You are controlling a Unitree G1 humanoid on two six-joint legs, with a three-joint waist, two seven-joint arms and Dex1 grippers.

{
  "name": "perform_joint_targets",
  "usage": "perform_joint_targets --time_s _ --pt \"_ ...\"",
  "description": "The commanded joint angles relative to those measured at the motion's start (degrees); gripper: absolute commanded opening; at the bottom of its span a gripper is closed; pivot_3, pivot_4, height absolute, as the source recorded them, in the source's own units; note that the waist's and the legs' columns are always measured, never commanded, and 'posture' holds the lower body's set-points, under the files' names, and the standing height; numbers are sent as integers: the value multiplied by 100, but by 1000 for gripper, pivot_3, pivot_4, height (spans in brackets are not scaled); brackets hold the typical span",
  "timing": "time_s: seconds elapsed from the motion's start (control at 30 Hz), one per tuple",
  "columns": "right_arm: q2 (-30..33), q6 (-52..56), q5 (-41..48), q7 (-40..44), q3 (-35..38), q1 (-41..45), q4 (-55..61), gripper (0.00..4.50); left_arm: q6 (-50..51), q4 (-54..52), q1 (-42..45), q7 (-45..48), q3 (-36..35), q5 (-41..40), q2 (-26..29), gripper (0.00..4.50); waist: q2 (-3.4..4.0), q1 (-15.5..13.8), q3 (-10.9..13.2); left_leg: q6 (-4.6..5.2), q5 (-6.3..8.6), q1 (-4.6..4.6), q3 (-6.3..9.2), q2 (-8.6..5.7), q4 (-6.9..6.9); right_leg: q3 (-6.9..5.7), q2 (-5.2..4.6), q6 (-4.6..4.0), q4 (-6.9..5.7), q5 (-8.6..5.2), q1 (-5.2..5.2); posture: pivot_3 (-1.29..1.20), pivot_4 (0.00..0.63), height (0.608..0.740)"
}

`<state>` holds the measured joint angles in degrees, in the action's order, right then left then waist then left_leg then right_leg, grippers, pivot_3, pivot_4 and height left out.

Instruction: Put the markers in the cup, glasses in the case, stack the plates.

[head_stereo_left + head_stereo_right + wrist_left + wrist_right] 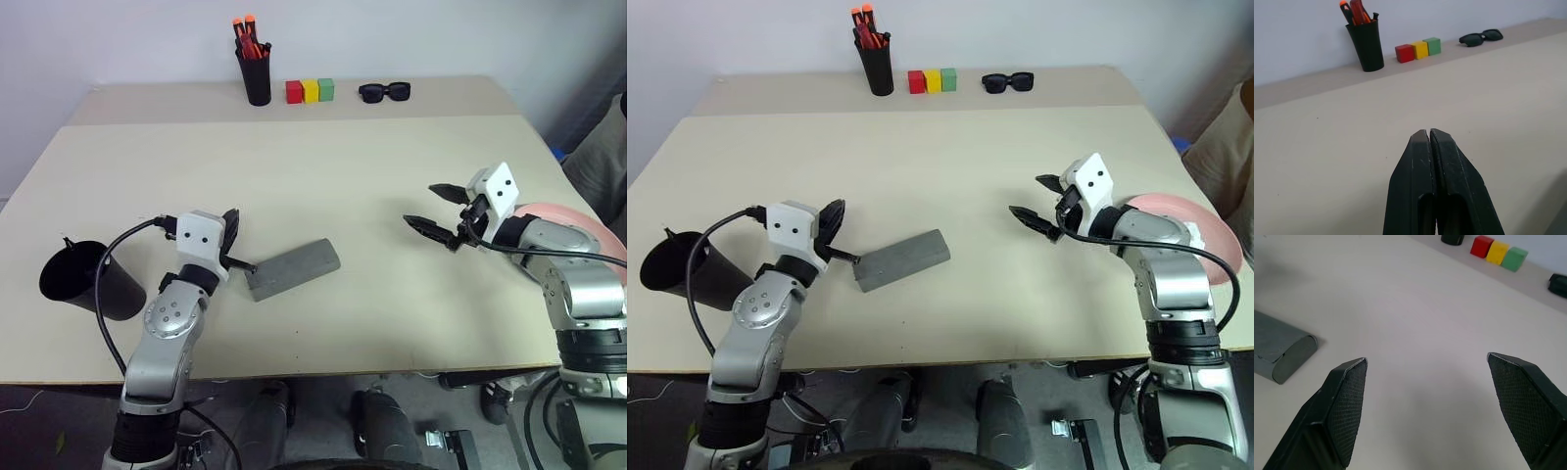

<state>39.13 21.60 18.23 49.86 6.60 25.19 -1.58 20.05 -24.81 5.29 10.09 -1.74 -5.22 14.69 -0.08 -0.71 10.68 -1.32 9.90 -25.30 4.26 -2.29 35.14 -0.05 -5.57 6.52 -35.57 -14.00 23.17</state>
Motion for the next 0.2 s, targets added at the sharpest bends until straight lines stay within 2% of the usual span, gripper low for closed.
perform_joint_targets --time_s 0.03,0.2 --pt "-24 -196 -23 40 -31 157 -65 3975 0 -230 -28 18 0 114 82 0 0 3 0 0 0 0 -1 -1 -1 0 0 0 0 0 2 0 150 740" --pt "-29 -304 -65 47 -130 173 -183 3975 5 -267 -123 29 56 131 26 0 0 2 0 0 0 0 -3 -1 -1 0 0 0 -1 0 3 0 150 740"
